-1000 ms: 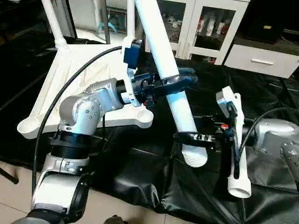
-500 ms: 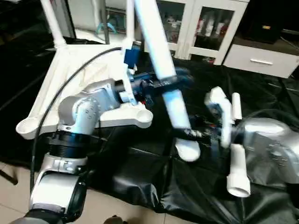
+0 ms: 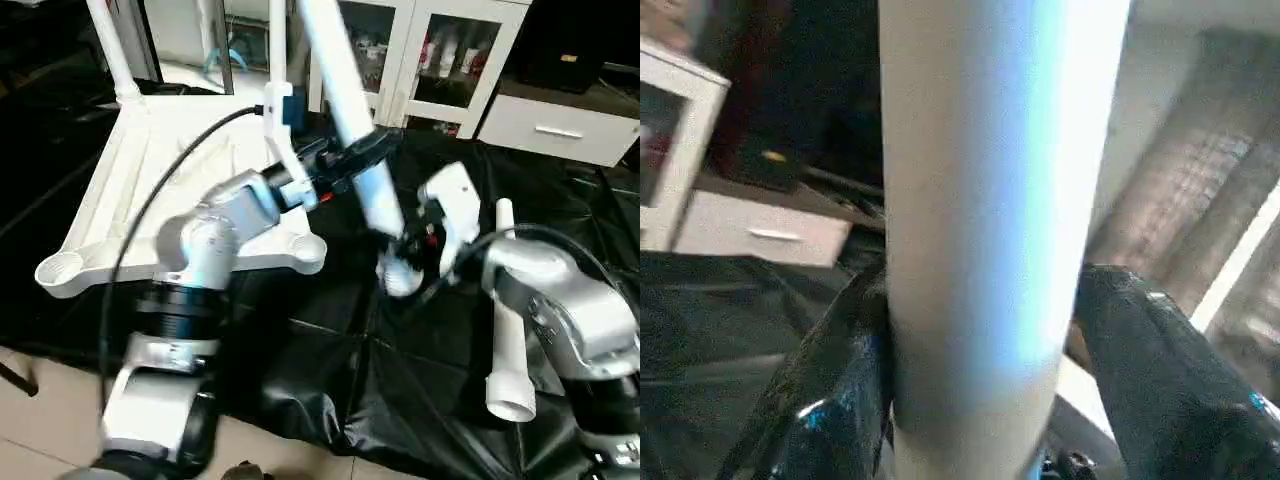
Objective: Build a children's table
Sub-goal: Pick table leg
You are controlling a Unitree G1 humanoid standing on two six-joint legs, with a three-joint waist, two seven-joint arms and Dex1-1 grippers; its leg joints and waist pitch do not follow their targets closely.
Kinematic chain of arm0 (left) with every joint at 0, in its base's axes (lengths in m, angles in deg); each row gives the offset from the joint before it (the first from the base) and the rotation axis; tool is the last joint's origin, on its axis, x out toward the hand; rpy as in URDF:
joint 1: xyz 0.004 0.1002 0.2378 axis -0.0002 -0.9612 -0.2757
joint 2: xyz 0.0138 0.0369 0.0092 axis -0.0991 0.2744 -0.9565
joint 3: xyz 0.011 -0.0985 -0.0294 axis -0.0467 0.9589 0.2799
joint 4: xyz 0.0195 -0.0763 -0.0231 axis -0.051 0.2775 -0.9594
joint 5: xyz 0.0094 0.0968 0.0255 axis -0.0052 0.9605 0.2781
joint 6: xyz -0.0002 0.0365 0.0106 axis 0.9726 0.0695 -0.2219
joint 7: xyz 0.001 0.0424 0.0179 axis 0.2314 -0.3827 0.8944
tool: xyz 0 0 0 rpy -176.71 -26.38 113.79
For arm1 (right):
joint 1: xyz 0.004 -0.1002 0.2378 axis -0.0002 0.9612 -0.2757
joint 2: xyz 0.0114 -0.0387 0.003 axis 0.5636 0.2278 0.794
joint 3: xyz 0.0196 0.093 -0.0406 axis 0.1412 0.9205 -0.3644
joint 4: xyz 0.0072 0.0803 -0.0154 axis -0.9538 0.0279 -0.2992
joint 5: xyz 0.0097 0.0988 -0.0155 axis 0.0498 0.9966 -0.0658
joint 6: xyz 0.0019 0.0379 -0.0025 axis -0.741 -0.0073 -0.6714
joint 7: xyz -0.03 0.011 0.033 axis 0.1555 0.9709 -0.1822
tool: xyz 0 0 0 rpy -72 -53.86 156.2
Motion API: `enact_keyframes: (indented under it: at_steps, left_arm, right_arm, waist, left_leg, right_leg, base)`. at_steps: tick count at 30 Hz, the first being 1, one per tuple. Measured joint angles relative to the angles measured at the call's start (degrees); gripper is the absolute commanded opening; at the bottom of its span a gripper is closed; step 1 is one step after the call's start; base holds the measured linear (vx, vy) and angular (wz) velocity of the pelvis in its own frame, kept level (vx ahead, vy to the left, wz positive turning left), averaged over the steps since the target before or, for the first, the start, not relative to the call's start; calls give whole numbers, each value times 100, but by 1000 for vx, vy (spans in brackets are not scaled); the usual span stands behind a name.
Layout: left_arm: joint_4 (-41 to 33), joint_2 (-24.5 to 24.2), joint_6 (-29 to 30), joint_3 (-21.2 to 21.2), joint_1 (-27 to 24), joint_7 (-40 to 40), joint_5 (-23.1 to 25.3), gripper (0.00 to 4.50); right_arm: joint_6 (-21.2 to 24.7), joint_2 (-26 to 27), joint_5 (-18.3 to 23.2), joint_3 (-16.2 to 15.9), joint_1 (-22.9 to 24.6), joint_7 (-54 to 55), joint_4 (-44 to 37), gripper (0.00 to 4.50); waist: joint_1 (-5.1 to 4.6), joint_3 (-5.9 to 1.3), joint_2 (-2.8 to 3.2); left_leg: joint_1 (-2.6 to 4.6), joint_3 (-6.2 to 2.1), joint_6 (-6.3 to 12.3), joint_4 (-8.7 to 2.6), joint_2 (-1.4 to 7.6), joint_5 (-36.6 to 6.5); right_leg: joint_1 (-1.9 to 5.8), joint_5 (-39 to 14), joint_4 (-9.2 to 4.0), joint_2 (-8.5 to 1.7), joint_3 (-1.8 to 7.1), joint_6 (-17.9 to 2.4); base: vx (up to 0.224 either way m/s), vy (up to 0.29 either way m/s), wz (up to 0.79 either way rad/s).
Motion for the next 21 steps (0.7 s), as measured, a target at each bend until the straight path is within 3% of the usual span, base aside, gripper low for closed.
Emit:
enact_keyframes:
  at_steps: [7, 8, 21]
  left_arm:
    - [67, 170, -203, 111, 0, -476, 153, 328]
    - [76, 182, -215, 119, 1, -502, 155, 299]
    - [278, 338, -317, 342, 101, -751, 140, 209]
  right_arm:
    - [-233, -21, -726, -406, -160, 445, 177, 185]
    - [-234, -12, -765, -432, -160, 452, 177, 185]
    - [-372, 58, -1020, -527, -178, 587, 232, 185]
  waist:
    - [-7, 1, -2]
    - [-4, 1, -2]
    - [-10, 1, -2]
  left_leg:
    - [-2, 1, 0, 0, 1, 0]
    - [-2, 1, 1, 0, 0, -1]
    - [-2, 1, 2, 1, 1, -1]
  right_leg:
    - [0, 0, -2, 0, 0, 1]
    - [0, 0, -2, 0, 0, 1]
    - [0, 1, -2, 0, 0, 1]
  base:
    - [0, 0, 0]
    - [0, 0, 0]
    - [0, 0, 0]
